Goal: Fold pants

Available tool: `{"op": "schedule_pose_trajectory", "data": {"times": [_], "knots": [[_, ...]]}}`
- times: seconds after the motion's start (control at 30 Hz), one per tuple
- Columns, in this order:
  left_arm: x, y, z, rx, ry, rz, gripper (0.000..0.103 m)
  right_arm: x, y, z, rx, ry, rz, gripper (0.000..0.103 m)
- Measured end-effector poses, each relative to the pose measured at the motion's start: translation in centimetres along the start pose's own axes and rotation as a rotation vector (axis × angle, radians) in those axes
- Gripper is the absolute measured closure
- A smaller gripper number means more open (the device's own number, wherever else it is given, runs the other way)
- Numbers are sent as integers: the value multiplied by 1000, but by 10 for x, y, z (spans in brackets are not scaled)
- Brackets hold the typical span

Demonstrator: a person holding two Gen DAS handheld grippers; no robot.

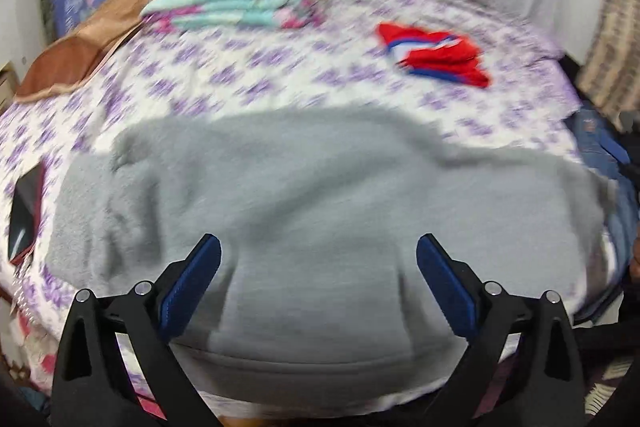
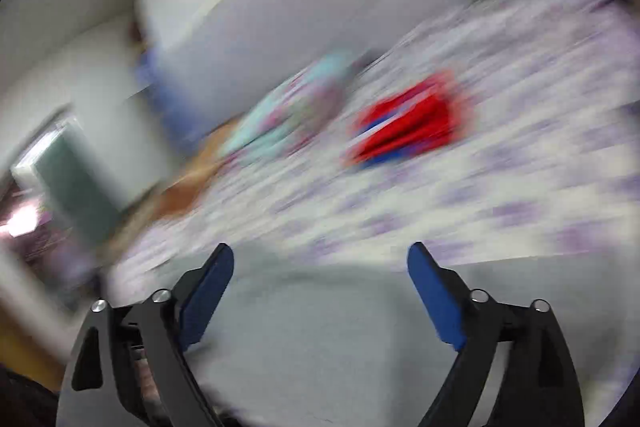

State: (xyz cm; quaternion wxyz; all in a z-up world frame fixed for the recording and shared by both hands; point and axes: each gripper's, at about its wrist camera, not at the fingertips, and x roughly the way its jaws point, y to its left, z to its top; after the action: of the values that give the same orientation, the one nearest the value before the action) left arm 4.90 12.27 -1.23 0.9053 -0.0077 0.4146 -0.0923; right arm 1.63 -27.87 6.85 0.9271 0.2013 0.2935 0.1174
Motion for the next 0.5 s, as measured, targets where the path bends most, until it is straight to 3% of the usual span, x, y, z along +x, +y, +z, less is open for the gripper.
{"op": "schedule_pose_trajectory", "data": {"times": [0.03, 0.1, 0.13, 0.17, 0.2, 0.23, 0.3, 0.33, 0.4, 0.43, 0.5], "knots": [[-1, -8, 1, 15, -11, -24, 7, -25, -20, -2, 22, -58, -115, 12], [5, -29, -1, 54, -9, -73, 7, -35, -48, -6, 65, -47, -153, 12], [13, -38, -2, 71, 11, -75, 7, -27, -65, -10, 97, 19, -200, 16], [19, -43, -5, 77, 29, -70, 7, -7, -97, -26, 199, 157, -278, 21], [30, -46, -7, 73, 59, -71, 7, 7, -126, -43, 312, 246, -282, 30], [37, -46, -8, 59, 83, -72, 7, 3, -141, -57, 374, 204, -233, 34], [42, -42, -12, 12, 97, -72, 7, -15, -125, -57, 297, 166, -289, 33], [41, -40, -12, 2, 92, -75, 7, -34, -114, -57, 270, 92, -279, 33], [35, -37, -14, -21, 82, -81, 7, -60, -100, -59, 220, -7, -288, 20], [34, -36, -13, -25, 80, -79, 7, -66, -98, -60, 222, -9, -318, 14], [32, -36, -14, -23, 78, -70, 7, -68, -112, -64, 293, 48, -299, 14]]}}
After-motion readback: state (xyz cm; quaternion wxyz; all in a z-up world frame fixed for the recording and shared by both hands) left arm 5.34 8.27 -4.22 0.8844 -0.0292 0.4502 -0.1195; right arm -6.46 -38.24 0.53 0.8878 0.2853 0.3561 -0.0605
